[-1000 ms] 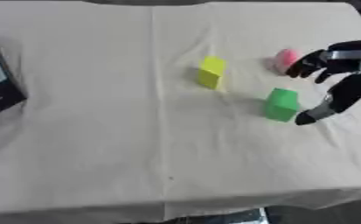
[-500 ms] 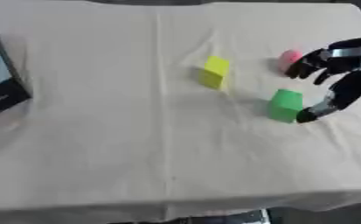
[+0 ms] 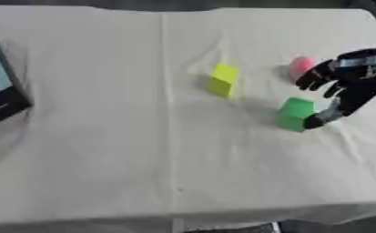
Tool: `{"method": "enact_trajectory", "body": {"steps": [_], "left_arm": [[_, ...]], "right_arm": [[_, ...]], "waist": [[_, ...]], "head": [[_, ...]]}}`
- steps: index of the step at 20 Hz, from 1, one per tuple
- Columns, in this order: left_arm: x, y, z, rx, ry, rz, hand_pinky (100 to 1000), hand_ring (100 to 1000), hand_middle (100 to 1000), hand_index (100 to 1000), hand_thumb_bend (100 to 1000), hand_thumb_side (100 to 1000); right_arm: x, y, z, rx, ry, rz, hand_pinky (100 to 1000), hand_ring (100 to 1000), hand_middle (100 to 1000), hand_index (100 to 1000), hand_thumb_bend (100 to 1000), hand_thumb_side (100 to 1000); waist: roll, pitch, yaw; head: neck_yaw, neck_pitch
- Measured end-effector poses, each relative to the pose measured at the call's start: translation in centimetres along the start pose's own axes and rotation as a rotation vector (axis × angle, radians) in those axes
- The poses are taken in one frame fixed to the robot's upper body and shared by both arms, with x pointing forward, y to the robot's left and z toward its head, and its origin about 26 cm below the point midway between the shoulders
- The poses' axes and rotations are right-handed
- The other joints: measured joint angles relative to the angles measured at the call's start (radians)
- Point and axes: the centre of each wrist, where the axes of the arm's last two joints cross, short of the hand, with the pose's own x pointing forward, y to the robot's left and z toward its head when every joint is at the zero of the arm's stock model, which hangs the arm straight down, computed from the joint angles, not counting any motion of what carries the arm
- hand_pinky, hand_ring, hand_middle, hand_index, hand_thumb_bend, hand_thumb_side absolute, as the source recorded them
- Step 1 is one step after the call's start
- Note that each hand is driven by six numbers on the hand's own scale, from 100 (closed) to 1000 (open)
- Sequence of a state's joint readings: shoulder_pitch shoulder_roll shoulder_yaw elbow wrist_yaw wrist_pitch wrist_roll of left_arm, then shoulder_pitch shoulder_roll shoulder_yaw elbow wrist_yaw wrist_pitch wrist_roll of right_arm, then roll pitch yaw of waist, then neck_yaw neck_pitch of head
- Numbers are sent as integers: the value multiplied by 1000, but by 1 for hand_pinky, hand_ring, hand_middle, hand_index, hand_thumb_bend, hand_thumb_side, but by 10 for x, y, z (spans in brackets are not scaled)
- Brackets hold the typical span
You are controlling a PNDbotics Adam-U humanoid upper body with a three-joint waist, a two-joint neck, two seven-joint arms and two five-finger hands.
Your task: Pick up the objects with one hand, pass them to the other hand, and then place them into the box on the other side of the table.
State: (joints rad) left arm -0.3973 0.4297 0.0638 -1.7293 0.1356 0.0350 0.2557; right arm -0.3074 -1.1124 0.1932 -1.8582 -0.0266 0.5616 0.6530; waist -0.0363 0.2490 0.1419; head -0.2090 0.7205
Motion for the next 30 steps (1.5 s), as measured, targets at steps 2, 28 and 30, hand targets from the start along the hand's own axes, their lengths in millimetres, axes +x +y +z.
{"method": "enact_trajectory", "body": {"steps": [2, 28, 30], "left_arm": [[1, 0, -1, 0, -3, 1, 710, 771, 863, 804, 854, 418], [4, -4, -3, -4, -14, 20, 709, 768, 862, 804, 850, 421], [4, -4, -3, -5, -13, 22, 709, 768, 862, 804, 850, 421]], "right_arm": [[-3, 0, -1, -1, 6, -9, 854, 932, 845, 858, 653, 236], [-32, -1, -14, -62, 60, -78, 850, 925, 832, 849, 652, 226], [-33, -1, -14, -63, 64, -80, 850, 925, 831, 848, 652, 224]], "waist": [[0, 0, 2], [0, 21, 22], [0, 23, 24]], "head": [[0, -5], [-4, -29], [-4, -29]]}}
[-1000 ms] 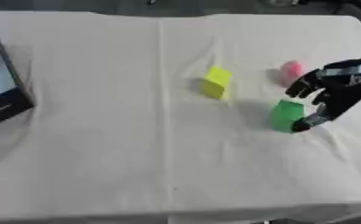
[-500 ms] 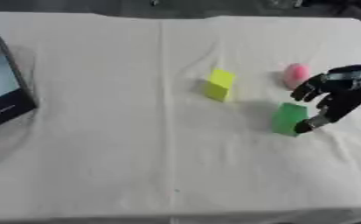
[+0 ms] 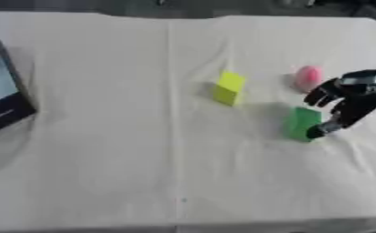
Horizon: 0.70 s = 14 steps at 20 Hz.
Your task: Pick up the objects with one hand, pass them to the other hand, and then place them into the box on the other side of the table.
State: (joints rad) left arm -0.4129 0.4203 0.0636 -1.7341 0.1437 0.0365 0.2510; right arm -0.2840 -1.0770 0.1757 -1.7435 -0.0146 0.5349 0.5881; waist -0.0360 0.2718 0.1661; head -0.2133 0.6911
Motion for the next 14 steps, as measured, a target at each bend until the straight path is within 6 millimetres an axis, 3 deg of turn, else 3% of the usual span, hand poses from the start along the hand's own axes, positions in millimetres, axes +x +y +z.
{"method": "enact_trajectory", "body": {"steps": [14], "left_arm": [[2, -1, -2, -2, -6, 17, 710, 767, 862, 804, 849, 422]], "right_arm": [[-8, -1, -4, -20, 8, -29, 850, 909, 807, 837, 631, 199]], "waist": [[0, 34, 20]], "head": [[-2, -9]]}}
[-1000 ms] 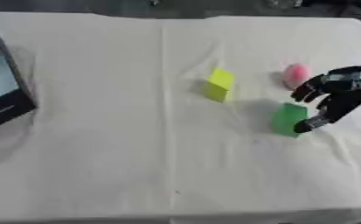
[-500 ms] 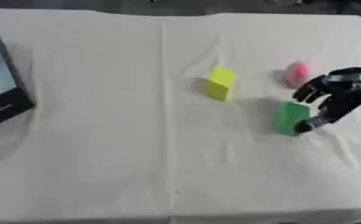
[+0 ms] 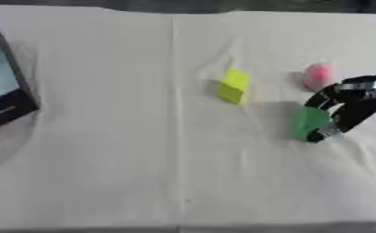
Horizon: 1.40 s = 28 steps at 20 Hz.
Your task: Pick up the objects with one hand, pass them to the other hand, and then place them into the box on the other side of the table.
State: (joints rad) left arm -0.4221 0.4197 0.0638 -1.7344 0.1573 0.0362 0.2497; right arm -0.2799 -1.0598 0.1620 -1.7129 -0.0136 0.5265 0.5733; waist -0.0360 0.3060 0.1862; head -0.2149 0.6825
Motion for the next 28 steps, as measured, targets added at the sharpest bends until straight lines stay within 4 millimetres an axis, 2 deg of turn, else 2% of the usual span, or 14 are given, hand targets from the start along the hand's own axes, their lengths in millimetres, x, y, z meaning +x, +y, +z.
{"method": "enact_trajectory", "body": {"steps": [17, 28], "left_arm": [[1, -2, -1, 0, -6, 10, 712, 766, 862, 804, 846, 422], [1, -2, -1, 0, -6, 10, 713, 766, 862, 804, 845, 422]], "right_arm": [[-6, -2, 1, -20, 9, -15, 851, 897, 792, 827, 597, 153], [-7, 0, 0, -16, 12, 16, 849, 863, 746, 777, 562, 118]], "waist": [[0, 6, 0], [0, 6, -4]], "head": [[0, -2], [0, 0]]}}
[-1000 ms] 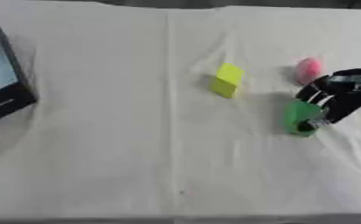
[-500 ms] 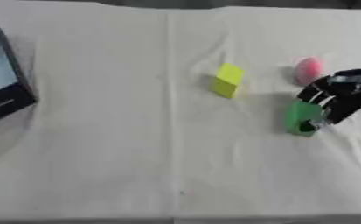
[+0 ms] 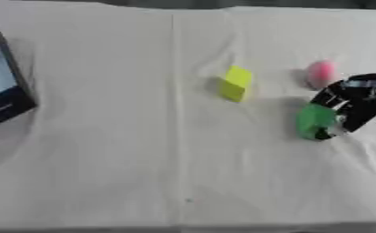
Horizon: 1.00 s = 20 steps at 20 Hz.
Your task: Pick up the objects with one hand, pass them to the other hand, and then place them into the box on the other side of the table.
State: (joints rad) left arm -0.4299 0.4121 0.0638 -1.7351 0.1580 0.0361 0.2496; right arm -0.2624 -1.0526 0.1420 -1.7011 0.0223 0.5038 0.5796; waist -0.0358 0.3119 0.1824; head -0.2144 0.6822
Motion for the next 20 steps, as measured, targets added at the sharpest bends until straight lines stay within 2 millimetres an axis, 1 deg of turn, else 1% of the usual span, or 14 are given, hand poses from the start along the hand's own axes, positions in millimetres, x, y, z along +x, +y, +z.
{"method": "enact_trajectory", "body": {"steps": [8, 11, 16, 20], "left_arm": [[0, 0, 0, 0, 0, 0, 714, 766, 862, 804, 843, 423], [0, 0, 0, 0, 0, 0, 714, 765, 862, 804, 842, 423], [0, 0, 0, 0, 0, 1, 715, 765, 862, 804, 840, 423], [0, 0, 0, 0, 0, 1, 716, 765, 862, 804, 839, 423]], "right_arm": [[0, 0, 0, -8, 1, 3, 847, 841, 707, 733, 549, 115], [0, 0, 0, -15, 4, 0, 842, 818, 664, 690, 523, 100], [-1, 1, -1, -22, 5, -9, 829, 780, 579, 611, 473, 100], [-1, 1, -1, -17, 3, -15, 823, 765, 546, 573, 446, 100]], "waist": [[0, 0, -1], [0, 0, -1], [0, 0, -1], [0, 0, -2]], "head": [[1, 0], [1, 0], [1, 1], [1, 1]]}}
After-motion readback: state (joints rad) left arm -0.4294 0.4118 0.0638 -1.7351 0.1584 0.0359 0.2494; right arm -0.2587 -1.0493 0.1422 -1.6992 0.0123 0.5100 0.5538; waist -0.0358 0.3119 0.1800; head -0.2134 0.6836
